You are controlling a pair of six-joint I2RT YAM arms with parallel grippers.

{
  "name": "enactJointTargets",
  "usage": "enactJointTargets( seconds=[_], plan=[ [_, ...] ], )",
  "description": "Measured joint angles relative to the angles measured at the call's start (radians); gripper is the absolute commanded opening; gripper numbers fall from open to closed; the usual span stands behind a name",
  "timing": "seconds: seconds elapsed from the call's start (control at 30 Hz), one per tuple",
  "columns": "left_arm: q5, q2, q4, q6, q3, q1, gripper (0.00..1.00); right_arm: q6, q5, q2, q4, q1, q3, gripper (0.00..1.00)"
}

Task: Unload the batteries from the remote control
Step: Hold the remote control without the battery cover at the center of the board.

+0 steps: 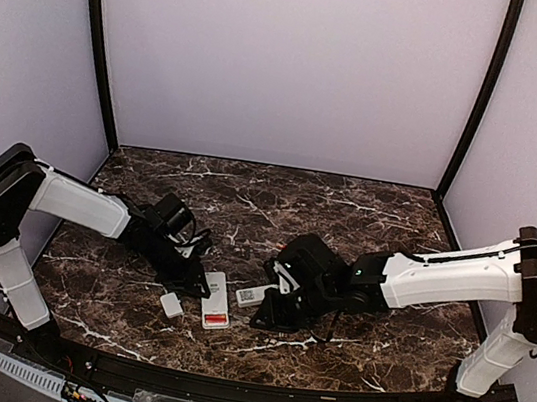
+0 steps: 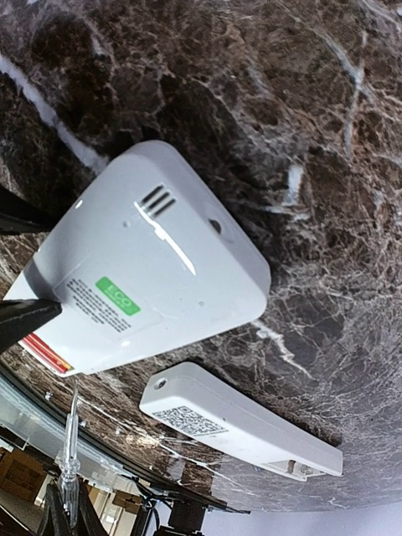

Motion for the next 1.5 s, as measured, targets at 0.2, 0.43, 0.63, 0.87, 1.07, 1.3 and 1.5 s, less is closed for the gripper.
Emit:
enactJointTargets(
  seconds=[0.2,0.43,0.63,0.87,1.07,1.3,1.5],
  plan=[
    [0.011,0.002,-0.020,0.003,0.007,0.000,0.23,0.000,0.000,0.007,-0.011,0.006,0.011,0.00],
    [0.022,0.012,-0.039,0.013,0.021,0.002,0.20,0.000,0.000,0.026,-0.021,0.011,0.030,0.00],
    [0.031,0.019,-0.050,0.017,0.029,0.003,0.19,0.004,0.004,0.034,-0.025,0.018,0.036,0.00],
    [0.042,0.019,-0.054,0.017,0.029,0.005,0.16,0.011,0.004,0.037,-0.031,0.021,0.044,0.00],
    [0.049,0.019,-0.053,0.006,0.028,0.006,0.13,0.022,0.003,0.037,-0.030,0.022,0.044,0.00],
    [0.059,0.012,-0.032,-0.016,0.012,0.008,0.11,0.039,-0.008,0.037,-0.026,0.022,0.043,0.00],
    [0.061,0.006,-0.014,-0.026,0.001,0.008,0.10,0.049,-0.026,0.038,-0.019,0.022,0.042,0.00]
  ],
)
